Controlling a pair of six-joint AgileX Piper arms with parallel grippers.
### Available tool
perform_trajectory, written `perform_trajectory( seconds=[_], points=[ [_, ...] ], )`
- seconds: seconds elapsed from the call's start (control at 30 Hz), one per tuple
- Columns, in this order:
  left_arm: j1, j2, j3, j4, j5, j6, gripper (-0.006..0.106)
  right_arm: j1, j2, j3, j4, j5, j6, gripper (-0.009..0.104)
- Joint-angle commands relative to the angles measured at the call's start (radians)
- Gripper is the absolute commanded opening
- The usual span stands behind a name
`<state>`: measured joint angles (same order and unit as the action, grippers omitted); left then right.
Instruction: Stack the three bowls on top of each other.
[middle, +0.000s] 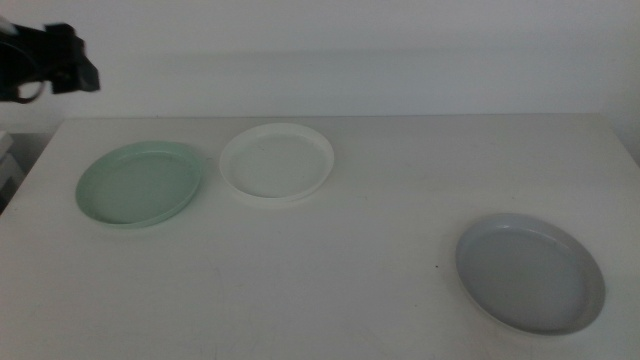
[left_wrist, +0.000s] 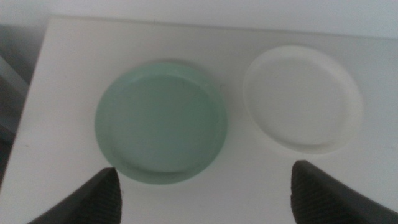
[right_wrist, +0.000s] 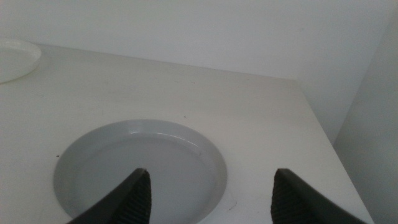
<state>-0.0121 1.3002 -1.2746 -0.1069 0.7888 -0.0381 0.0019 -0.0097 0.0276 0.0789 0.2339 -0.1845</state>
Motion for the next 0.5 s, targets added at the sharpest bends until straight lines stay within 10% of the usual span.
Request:
perform_trajectory(
  seconds=[0.0, 0.47],
  points=[
    [0.001, 0.030, -0.038, -0.018, -0.079, -0.013, 0.105, -0.008, -0.008, -0.005, -0.003, -0.070, -0.004, 0.050],
    [0.160, 0.329, -0.177, -0.047, -0.101, 0.059, 0.105, -0.008, -0.008, -0.005, -0.003, -0.070, -0.004, 0.050]
  ],
)
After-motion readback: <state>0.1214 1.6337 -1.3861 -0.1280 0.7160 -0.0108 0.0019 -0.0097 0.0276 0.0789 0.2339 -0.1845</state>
